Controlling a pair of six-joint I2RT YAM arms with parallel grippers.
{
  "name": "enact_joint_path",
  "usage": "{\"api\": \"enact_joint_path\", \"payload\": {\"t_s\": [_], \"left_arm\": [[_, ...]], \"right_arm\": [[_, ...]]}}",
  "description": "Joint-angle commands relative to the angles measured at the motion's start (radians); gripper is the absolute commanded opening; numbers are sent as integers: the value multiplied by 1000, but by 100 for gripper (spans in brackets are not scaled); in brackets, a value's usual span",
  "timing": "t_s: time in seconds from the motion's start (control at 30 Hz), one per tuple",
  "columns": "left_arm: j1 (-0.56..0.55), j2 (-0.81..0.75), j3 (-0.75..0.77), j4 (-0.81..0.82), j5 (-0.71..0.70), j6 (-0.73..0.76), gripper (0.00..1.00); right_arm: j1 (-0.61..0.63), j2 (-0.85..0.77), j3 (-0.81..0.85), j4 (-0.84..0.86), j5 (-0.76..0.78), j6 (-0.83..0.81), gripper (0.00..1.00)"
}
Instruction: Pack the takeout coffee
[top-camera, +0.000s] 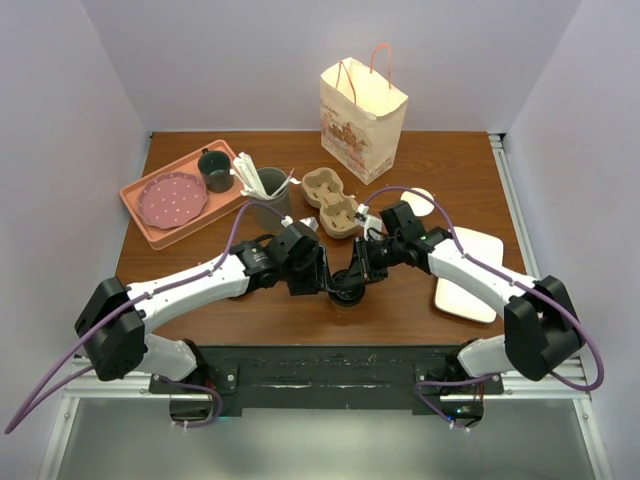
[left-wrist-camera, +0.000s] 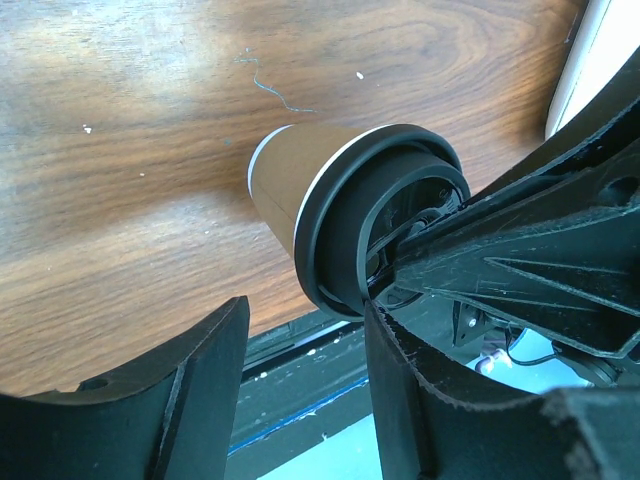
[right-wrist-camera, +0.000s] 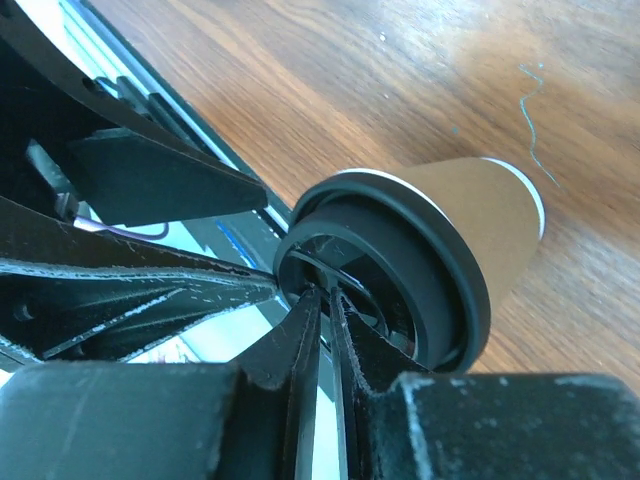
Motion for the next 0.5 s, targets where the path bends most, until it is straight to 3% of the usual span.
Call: {"api": "enact_joint_path", "payload": {"t_s": [0.0,0.47], "left_arm": [[3,22,15,-23,-35,40,54],[10,-11,40,-89,-84,54,53]], "right_arm": [[2,21,-36,49,19,4,13],[2,21,-122,63,79,9,11]]}}
